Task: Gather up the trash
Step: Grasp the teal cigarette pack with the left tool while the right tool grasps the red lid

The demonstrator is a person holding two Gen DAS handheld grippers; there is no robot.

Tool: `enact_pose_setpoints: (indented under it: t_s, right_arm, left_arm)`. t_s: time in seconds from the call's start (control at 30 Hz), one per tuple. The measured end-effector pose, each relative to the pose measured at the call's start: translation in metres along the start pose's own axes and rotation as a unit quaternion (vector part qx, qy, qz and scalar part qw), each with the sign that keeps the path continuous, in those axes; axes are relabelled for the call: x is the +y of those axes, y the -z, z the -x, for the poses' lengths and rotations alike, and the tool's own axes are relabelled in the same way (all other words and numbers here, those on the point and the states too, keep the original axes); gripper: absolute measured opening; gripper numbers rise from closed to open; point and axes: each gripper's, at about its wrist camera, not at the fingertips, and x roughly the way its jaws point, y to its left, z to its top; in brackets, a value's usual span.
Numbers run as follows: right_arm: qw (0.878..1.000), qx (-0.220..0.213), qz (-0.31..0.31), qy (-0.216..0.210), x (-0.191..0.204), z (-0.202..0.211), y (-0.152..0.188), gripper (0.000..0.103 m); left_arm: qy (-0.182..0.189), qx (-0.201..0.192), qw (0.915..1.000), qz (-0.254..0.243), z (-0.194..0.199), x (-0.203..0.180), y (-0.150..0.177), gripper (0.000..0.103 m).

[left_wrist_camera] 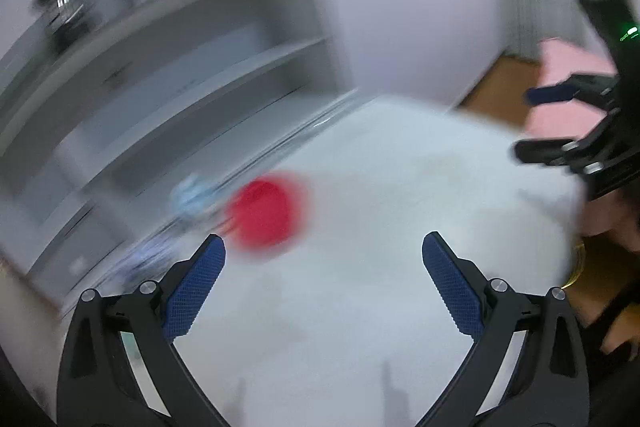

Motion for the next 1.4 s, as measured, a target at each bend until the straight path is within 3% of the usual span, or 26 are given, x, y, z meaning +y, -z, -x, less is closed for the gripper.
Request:
enact_pose_setpoints:
  t_s: [0.13, 0.23, 0.37, 0.47, 0.57, 0.6, 0.63, 0.77, 1.03, 1.07, 1.1, 1.27, 1.4]
  right_arm:
    - [0.997, 0.034, 0.044, -0.045, 0.061, -0.06, -0.033, 0.096]
    - [0.995, 0.052, 0.065, -0.057, 0.091, -0.099, -0.047, 0.096]
    - [0.993, 0.071, 0.066, -0.06, 0.107, -0.132, -0.06, 0.096]
    - [0.993, 0.078, 0.068, -0.057, 0.111, -0.141, -0.065, 0.096]
    - [0.992, 0.084, 0.071, -0.054, 0.114, -0.147, -0.067, 0.096]
    - [0.992, 0.085, 0.072, -0.052, 0.115, -0.149, -0.069, 0.096]
    - [0.992, 0.086, 0.072, -0.052, 0.115, -0.152, -0.069, 0.096]
    - [0.991, 0.093, 0.078, -0.051, 0.122, -0.165, -0.073, 0.096]
    - [0.99, 0.102, 0.094, -0.041, 0.139, -0.189, -0.085, 0.096]
    - [0.99, 0.102, 0.089, -0.039, 0.138, -0.191, -0.086, 0.09]
    - [0.991, 0.1, 0.083, -0.04, 0.136, -0.191, -0.087, 0.078]
    - [0.995, 0.071, 0.061, -0.042, 0.116, -0.162, -0.086, 0.076]
    - [0.997, 0.05, 0.048, -0.034, 0.089, -0.125, -0.074, 0.076]
  left_arm:
    - [-0.022, 0.055, 0.9971, 0.047, -0.02, 0.095, 0.047, 0.096]
    - [-0.049, 0.081, 0.9941, 0.052, -0.041, 0.138, 0.076, 0.096]
    - [-0.027, 0.115, 0.9896, 0.082, -0.067, 0.174, 0.093, 0.096]
    - [0.002, 0.111, 0.989, 0.097, -0.074, 0.188, 0.089, 0.096]
    - [0.02, 0.122, 0.9874, 0.098, -0.083, 0.187, 0.086, 0.092]
    - [0.031, 0.123, 0.9864, 0.104, -0.087, 0.19, 0.086, 0.086]
    - [0.052, 0.123, 0.9844, 0.115, -0.09, 0.192, 0.085, 0.071]
    - [0.035, 0.13, 0.9852, 0.106, -0.091, 0.184, 0.077, 0.062]
    - [0.004, 0.12, 0.9865, 0.112, -0.076, 0.165, 0.066, 0.059]
    - [0.001, 0.12, 0.9862, 0.114, -0.074, 0.164, 0.065, 0.058]
    - [-0.003, 0.12, 0.986, 0.116, -0.073, 0.164, 0.062, 0.058]
    - [-0.005, 0.107, 0.9879, 0.112, -0.054, 0.157, 0.051, 0.058]
    - [0.004, 0.091, 0.9909, 0.099, -0.045, 0.125, 0.032, 0.058]
